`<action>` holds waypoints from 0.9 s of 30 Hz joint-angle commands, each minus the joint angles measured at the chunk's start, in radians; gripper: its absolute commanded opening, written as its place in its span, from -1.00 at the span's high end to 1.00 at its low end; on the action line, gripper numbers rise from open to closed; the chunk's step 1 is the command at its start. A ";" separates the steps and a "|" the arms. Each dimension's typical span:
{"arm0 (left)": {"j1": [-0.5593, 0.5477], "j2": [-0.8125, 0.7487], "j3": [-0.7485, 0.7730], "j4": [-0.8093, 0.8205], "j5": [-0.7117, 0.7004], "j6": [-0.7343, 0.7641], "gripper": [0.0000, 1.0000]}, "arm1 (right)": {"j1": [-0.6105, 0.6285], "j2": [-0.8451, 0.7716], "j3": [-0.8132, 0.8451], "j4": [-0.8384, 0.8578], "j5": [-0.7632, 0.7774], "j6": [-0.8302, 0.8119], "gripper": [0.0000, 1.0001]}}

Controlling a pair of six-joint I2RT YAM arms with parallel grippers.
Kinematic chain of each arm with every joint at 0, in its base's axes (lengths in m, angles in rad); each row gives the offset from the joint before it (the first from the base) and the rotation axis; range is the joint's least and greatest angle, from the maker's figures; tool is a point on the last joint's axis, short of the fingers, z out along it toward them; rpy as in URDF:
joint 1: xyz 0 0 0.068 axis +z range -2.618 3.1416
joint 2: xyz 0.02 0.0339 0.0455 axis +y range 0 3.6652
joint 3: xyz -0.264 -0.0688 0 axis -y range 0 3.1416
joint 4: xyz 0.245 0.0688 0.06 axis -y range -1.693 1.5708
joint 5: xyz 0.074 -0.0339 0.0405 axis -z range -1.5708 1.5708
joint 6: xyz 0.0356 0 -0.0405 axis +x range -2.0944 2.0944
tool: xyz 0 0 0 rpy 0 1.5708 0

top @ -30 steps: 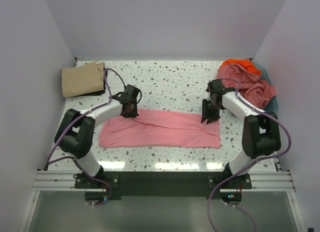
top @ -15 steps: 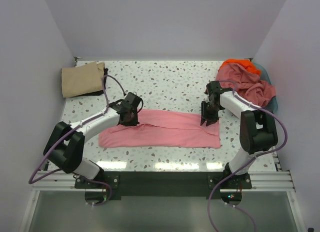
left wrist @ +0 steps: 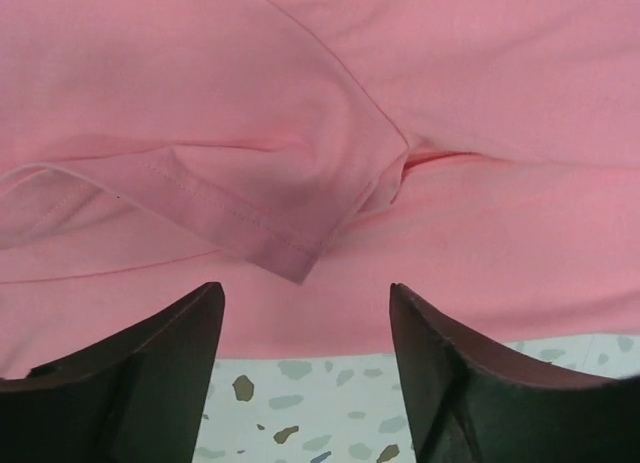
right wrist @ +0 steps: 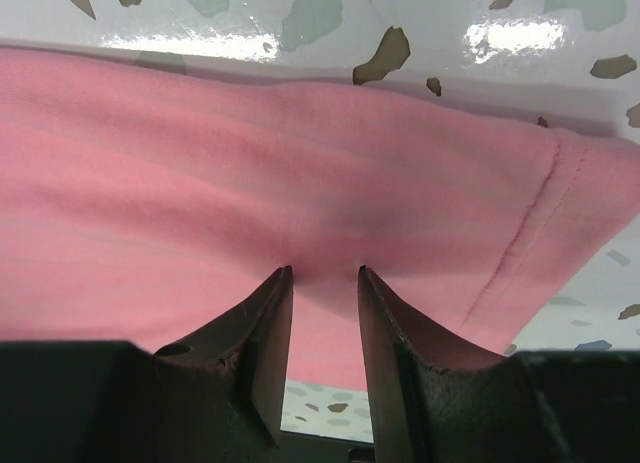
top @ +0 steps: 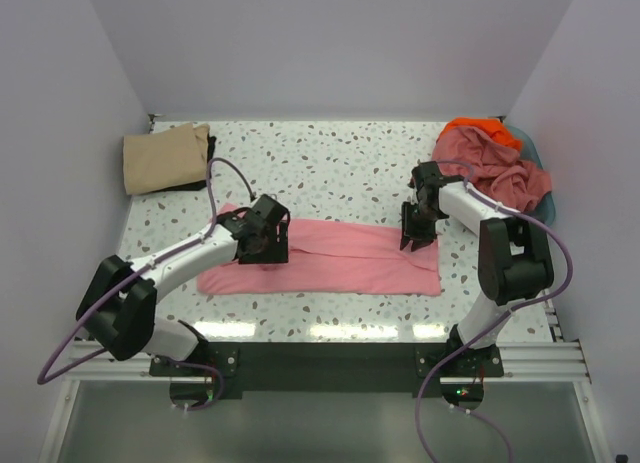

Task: Fold and stack the t-shirts
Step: Fold the tshirt

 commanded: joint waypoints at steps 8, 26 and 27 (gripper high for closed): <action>0.108 -0.014 0.112 0.014 -0.136 0.064 -0.67 | 0.002 0.004 0.015 0.014 -0.026 -0.008 0.26; 0.192 0.066 -0.049 0.151 -0.095 0.087 -0.66 | 0.002 -0.016 -0.034 0.012 -0.043 -0.016 0.26; 0.192 0.055 -0.061 0.152 -0.087 0.084 -0.67 | 0.002 -0.015 -0.035 0.012 -0.044 -0.016 0.26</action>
